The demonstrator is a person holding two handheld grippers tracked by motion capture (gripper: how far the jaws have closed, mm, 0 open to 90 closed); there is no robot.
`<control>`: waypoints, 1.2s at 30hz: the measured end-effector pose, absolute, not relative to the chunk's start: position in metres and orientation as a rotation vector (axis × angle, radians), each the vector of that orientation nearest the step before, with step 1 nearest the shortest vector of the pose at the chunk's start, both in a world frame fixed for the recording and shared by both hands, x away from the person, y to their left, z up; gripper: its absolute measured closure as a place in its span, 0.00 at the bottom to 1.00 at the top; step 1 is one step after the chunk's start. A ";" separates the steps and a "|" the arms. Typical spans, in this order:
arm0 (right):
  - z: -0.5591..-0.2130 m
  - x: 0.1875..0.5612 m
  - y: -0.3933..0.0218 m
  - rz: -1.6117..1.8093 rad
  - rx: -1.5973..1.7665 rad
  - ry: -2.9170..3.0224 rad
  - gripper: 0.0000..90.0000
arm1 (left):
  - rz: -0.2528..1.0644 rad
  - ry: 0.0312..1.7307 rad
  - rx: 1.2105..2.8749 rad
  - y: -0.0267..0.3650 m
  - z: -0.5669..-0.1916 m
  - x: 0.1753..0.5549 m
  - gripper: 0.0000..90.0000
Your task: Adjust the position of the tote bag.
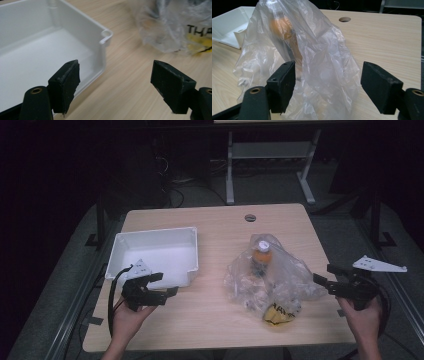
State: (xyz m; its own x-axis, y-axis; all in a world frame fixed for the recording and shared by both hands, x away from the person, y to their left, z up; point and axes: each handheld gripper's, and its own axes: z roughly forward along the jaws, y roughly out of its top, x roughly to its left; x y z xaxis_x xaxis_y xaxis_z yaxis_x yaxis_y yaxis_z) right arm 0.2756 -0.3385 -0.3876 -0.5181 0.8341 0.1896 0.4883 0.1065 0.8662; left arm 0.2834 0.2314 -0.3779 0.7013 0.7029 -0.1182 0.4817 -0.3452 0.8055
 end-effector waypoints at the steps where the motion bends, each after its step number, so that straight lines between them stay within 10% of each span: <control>1: -0.387 0.275 -0.339 1.378 1.295 2.042 0.31 | 0.307 0.896 2.021 0.226 -0.376 0.285 0.25; 36: -0.389 0.275 -0.340 1.367 1.297 2.064 0.30 | 0.133 0.590 2.265 0.081 -0.315 0.346 0.26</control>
State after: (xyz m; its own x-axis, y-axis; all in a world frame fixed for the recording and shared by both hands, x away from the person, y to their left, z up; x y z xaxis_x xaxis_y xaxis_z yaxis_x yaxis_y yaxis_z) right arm 0.2751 -0.3400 -0.3893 -0.5225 0.8314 0.1892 0.4987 0.1181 0.8587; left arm 0.3465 0.0812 -0.3148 0.8870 0.4535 -0.0867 0.3721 -0.5908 0.7159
